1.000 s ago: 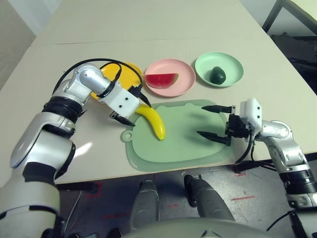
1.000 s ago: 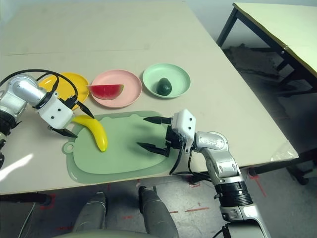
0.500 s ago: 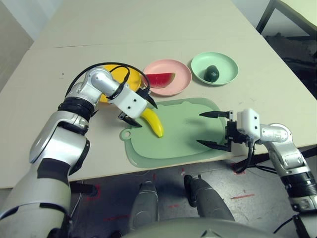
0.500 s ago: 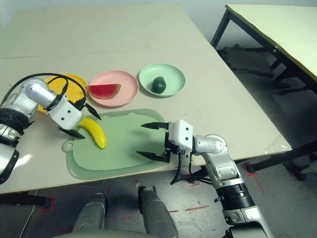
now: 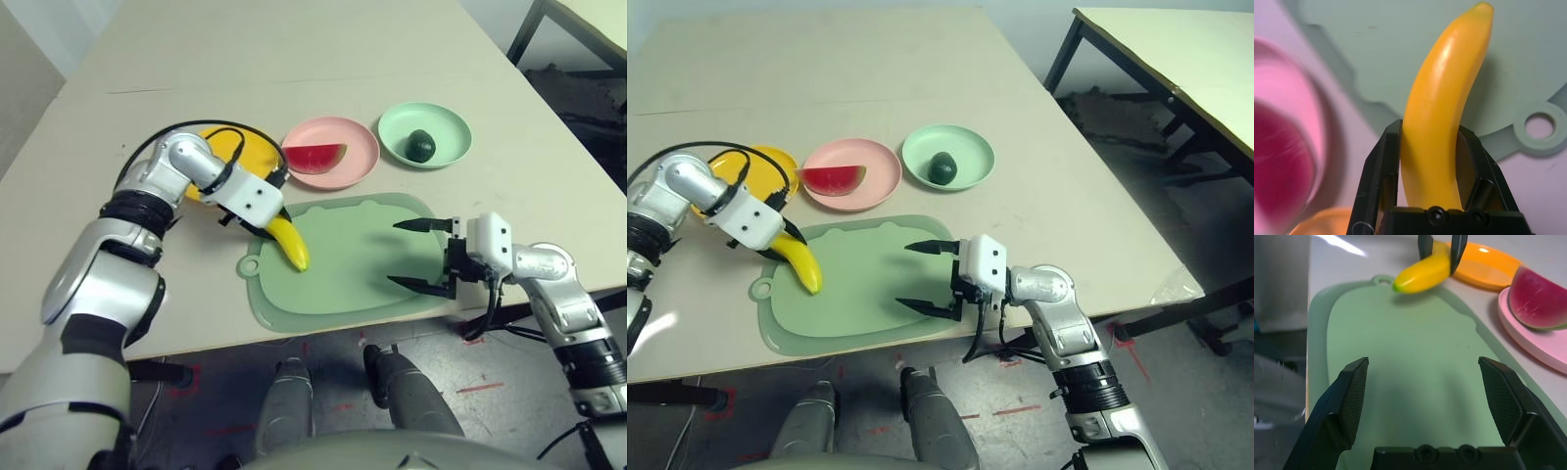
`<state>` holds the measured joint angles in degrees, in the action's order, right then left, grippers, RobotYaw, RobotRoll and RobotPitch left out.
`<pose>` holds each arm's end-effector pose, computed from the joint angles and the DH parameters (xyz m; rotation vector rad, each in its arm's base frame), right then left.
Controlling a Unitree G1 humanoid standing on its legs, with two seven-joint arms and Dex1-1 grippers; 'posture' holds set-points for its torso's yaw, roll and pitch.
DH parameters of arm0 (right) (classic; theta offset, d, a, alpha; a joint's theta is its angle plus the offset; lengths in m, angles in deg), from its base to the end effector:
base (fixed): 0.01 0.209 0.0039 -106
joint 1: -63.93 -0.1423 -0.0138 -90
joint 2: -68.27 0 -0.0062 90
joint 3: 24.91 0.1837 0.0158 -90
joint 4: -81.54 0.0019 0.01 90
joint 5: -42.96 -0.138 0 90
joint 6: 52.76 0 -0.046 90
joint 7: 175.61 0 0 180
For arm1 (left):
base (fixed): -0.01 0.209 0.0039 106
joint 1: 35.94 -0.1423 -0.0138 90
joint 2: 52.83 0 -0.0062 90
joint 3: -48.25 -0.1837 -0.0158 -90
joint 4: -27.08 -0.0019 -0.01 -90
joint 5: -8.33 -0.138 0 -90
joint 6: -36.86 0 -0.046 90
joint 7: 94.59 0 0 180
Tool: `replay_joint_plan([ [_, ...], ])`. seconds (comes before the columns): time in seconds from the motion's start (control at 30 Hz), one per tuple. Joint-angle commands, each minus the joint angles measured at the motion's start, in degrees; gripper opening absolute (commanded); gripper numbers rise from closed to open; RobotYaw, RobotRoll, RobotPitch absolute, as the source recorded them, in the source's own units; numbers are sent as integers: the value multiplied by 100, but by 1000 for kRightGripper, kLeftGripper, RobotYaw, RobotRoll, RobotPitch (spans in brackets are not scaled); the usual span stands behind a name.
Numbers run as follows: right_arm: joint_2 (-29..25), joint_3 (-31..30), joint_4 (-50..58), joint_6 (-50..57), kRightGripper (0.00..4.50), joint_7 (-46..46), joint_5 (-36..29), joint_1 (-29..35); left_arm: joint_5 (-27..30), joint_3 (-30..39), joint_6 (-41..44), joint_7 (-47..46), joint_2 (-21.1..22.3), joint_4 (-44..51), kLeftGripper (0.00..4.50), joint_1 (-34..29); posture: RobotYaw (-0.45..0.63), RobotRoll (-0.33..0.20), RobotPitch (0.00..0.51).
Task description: Place the fruits into color-matched plates.
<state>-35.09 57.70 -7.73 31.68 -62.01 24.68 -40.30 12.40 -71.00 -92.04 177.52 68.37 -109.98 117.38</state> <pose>0.2453 -0.2030 0.1167 -0.3567 -0.1531 1.3237 0.3320 0.2387 0.2585 1.3778 0.1445 -1.5665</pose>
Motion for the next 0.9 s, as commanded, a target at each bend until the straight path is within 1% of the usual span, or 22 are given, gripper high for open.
replay_joint_plan([
  [0.03, 202, 98, 344, 669, 4500, 443, -365, 164, 250, 445, 454, 39, 367, 124, 1604, 337, -37, 0, 194],
  [0.13, 352, 175, 642, 1233, 4500, 855, -613, 233, 102, 686, 447, 39, 593, -110, 1604, 566, -22, 0, 196],
  [0.23, 574, 226, 883, 1700, 4500, 1354, -745, 276, -363, 864, 218, -200, 770, -672, 1604, 815, -3, 0, 200],
  [0.33, 788, 198, 1081, 1945, 4500, 1756, -732, 294, -839, 932, -67, -709, 842, -1168, 1604, 921, -2, 0, 202],
  [0.47, 1118, -21, 1063, 1972, 4500, 2213, -424, 323, -1623, 815, -321, -1876, 851, -1933, 1604, 736, -21, 0, 209],
  [0.6, 1154, -123, 1034, 1905, 4500, 2312, -261, 318, -2103, 802, -311, -2806, 642, -2380, 1604, 613, -31, 0, 210],
  [0.63, 1158, -139, 1017, 1883, 4500, 2323, -233, 322, -2308, 732, -337, -3165, 586, -2457, 1604, 546, -31, 0, 210],
  [0.7, 1146, -183, 1011, 1830, 4500, 2332, -158, 339, -2624, 621, -380, -3735, 471, -2565, 1604, 401, -62, 0, 214],
  [0.8, 1147, -172, 1050, 1827, 4500, 2375, -127, 383, -2961, 529, -384, -4430, 289, -2661, 1604, 285, -66, 0, 216],
  [0.9, 1142, -144, 1132, 1864, 4500, 2424, -139, 443, -3394, 320, -350, -5118, 203, -2731, 1604, 283, -74, 0, 218],
])
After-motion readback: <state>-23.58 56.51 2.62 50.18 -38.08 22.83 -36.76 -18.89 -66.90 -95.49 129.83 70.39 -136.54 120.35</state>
